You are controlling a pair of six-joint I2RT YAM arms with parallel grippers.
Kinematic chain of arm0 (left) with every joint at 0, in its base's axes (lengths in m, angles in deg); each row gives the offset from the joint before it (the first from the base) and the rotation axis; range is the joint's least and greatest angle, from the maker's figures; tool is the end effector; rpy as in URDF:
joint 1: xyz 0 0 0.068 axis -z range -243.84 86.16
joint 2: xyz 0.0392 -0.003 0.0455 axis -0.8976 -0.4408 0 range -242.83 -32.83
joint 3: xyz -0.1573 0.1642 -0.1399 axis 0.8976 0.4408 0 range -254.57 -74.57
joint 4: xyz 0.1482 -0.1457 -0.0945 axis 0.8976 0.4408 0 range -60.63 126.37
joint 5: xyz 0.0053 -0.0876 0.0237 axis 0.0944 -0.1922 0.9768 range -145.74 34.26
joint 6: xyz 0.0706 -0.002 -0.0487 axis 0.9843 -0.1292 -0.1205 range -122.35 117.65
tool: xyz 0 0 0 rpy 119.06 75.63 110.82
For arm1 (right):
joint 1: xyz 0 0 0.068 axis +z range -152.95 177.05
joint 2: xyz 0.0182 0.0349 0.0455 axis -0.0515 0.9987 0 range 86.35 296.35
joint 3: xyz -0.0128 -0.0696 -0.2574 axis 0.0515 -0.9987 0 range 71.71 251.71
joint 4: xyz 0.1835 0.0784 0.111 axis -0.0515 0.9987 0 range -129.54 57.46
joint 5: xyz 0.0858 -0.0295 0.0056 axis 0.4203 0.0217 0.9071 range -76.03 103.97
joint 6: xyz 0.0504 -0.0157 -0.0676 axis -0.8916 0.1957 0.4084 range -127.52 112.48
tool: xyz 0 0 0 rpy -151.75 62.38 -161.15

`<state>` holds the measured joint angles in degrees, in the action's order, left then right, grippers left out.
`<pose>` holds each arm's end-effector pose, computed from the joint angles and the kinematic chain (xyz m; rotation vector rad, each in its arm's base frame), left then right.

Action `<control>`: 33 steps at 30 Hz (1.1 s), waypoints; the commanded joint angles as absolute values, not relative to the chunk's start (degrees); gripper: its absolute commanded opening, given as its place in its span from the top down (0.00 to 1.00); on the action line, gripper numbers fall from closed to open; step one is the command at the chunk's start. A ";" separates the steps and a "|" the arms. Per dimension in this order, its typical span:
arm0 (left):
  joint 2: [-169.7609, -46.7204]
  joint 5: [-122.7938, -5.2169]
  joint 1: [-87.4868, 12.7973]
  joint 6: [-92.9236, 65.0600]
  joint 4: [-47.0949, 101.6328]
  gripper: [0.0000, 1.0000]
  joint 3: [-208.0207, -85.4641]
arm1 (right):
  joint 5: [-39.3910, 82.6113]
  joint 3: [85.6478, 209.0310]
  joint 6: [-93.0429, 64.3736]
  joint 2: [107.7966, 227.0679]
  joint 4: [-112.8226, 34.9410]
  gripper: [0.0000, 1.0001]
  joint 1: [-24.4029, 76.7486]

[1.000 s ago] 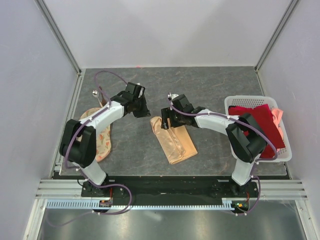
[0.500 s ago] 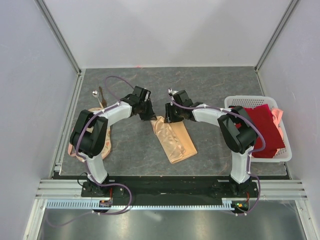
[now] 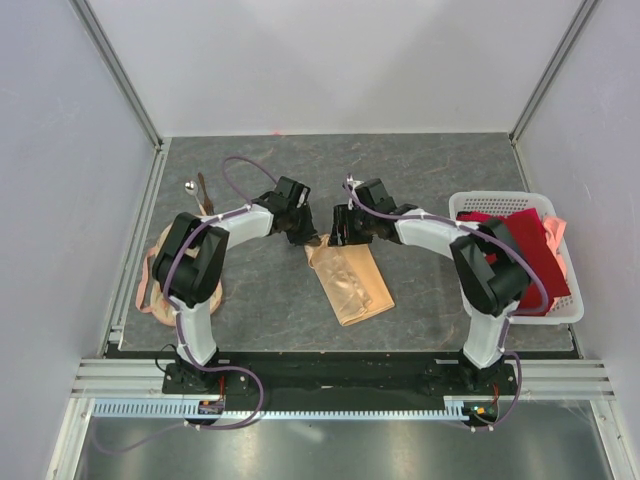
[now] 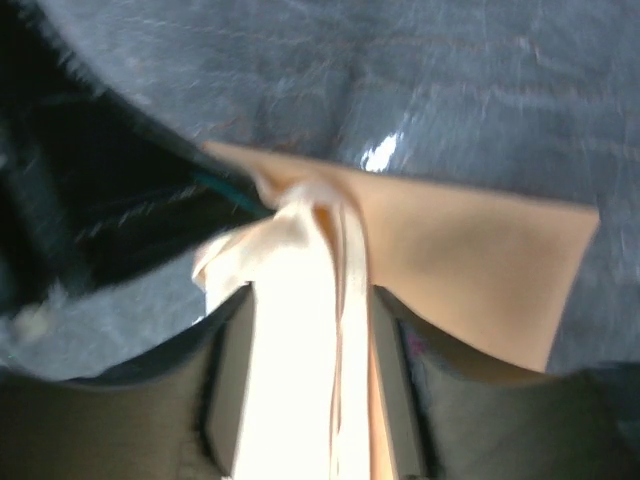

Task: Fold the napkin into a case and place the utensils inside
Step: Fold the lower triangle-folded napkin at the center of the board, then smooth out the 2/3-rectangle-folded napkin at the center of the board.

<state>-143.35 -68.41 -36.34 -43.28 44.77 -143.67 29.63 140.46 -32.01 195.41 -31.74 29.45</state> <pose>0.3363 -0.1938 0.1380 -0.2268 2.6905 -0.6998 0.3273 0.2319 0.1585 -0.3059 2.5027 0.7636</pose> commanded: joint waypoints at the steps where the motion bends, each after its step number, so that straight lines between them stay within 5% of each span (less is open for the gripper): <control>1: -139.01 -69.54 -36.07 -44.63 42.73 0.98 -144.63 | 30.93 135.96 -31.96 186.47 -29.88 0.37 29.30; 13: -126.02 -69.02 -30.36 -44.10 43.08 0.75 -133.91 | 32.86 120.06 -31.78 173.10 -26.97 0.35 29.39; 33: -139.44 -70.86 -33.87 -42.96 44.75 0.88 -145.50 | 34.27 111.18 -35.38 170.46 -30.92 0.50 31.41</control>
